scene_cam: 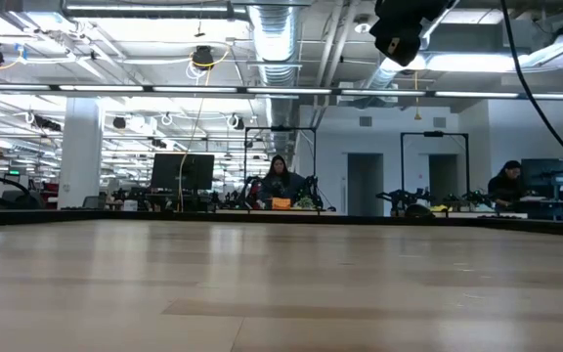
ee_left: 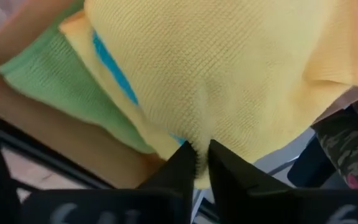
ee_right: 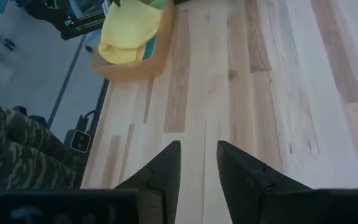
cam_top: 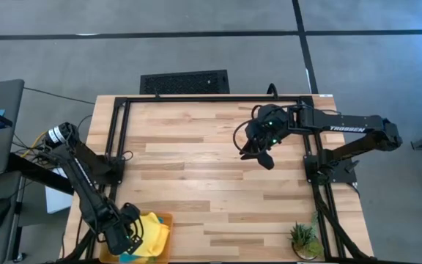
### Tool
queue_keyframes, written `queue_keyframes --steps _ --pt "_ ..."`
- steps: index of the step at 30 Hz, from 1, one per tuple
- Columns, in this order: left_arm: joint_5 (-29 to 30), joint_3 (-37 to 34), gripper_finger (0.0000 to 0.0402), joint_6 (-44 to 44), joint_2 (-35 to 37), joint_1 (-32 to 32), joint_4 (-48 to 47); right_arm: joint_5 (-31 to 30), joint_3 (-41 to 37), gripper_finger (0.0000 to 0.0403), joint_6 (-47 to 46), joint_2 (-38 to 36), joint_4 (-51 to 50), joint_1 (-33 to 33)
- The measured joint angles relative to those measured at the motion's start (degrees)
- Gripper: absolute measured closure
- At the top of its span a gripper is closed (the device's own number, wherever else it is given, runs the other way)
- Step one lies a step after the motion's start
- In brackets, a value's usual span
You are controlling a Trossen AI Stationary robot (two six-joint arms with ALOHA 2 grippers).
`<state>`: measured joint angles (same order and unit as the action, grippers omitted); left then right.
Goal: Fold microfiber towels
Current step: Put the yellow microfiber towel into the bin, then return to Home Position
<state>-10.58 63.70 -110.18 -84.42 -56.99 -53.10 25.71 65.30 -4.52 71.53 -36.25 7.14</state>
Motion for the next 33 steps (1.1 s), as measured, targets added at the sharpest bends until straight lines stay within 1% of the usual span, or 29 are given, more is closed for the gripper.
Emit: queue_keyframes --steps 3,6,9,12,16,19,21,23,27,28,30,33 --pt "-1.4 0.0 0.0336 -0.2 0.0 0.1 -0.3 0.0 0.0 0.0275 0.0 0.0 0.2 0.0" --pt "-1.4 0.0 0.0300 2.2 0.0 0.1 -0.2 -0.1 0.0 0.0275 0.0 0.0 0.9 0.0" --pt "-1.2 0.0 0.0276 2.5 0.0 0.3 0.3 -0.2 0.7 0.0277 -1.0 0.0 1.1 0.1" --pt "-1.1 0.5 0.0268 3.6 0.1 0.9 0.2 -0.3 1.7 0.0285 -0.5 -1.1 1.1 0.1" --pt "-0.5 1.0 0.0269 4.9 1.6 1.0 -0.3 -0.3 2.5 0.0291 0.2 -3.1 1.2 0.1" --pt "1.7 1.8 0.0276 5.0 3.7 1.0 -0.8 -0.3 2.8 0.0291 0.0 -5.2 0.7 0.1" --pt "7.2 2.7 0.0289 5.0 5.9 1.0 -2.7 -0.6 2.8 0.0294 0.0 -7.2 0.8 0.1" --pt "15.4 3.1 0.0311 6.3 8.4 1.0 -5.7 -2.8 2.9 0.0305 0.9 -9.4 0.6 0.1" --pt "32.0 2.6 0.0381 10.0 13.8 1.2 -11.8 -9.2 2.9 0.0352 2.1 -14.4 -0.6 0.1" --pt "35.7 2.2 0.0391 11.4 15.2 1.5 -12.7 -10.7 2.9 0.0368 1.8 -15.8 -0.9 0.1" --pt "42.0 0.9 0.0394 15.8 17.9 2.3 -12.3 -12.5 2.9 0.0391 1.8 -18.3 -1.4 0.0" --pt "51.0 -1.5 0.0400 25.2 22.1 4.5 -10.4 -12.7 1.7 0.0386 1.5 -22.1 -0.8 0.0"
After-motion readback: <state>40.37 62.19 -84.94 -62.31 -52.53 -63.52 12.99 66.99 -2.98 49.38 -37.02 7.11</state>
